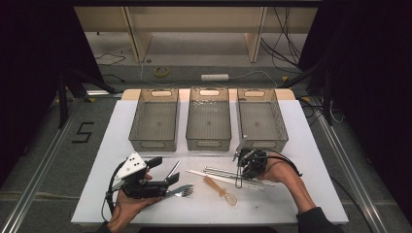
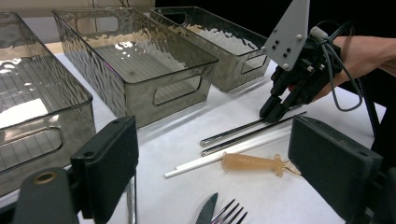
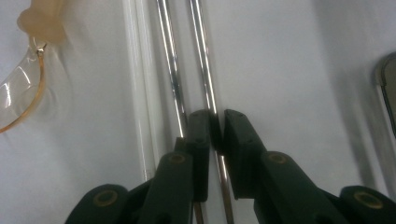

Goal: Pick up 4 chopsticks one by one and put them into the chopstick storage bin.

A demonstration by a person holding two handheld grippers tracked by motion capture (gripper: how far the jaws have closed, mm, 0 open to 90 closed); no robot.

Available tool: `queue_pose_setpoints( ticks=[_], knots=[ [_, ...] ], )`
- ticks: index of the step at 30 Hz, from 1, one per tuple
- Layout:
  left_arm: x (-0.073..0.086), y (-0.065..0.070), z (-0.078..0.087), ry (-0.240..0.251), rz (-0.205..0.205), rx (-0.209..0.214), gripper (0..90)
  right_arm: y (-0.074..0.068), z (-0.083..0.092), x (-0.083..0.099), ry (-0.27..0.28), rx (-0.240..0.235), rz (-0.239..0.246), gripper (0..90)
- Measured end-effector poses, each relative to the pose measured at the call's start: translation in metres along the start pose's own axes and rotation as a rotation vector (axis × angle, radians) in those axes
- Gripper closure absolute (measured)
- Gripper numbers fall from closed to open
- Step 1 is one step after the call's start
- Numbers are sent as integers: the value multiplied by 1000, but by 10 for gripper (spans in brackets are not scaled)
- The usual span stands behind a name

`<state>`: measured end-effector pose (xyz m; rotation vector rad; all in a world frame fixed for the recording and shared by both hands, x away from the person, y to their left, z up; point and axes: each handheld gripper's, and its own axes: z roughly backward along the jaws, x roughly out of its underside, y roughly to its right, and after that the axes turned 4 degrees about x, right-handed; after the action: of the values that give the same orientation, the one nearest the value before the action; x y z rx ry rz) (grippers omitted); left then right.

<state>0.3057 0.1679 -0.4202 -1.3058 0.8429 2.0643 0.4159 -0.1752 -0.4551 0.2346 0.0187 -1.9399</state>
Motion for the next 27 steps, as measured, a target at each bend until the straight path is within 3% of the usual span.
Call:
queue_pose_setpoints(
  ticks=[7,12,16,22,27],
  knots=[
    [0,0,0,4,4,-1,156,1,-1,-5,-32,-8,18,835],
    [0,0,0,3,5,-3,156,2,-1,-9,-60,-12,62,864],
    [0,0,-1,2,6,-2,156,1,-1,-8,-44,-13,59,866],
    [0,0,-1,-3,4,-1,156,2,6,-7,-35,24,77,869],
    [-1,0,-3,-9,-2,3,156,-2,27,-9,24,70,100,869]
  ],
)
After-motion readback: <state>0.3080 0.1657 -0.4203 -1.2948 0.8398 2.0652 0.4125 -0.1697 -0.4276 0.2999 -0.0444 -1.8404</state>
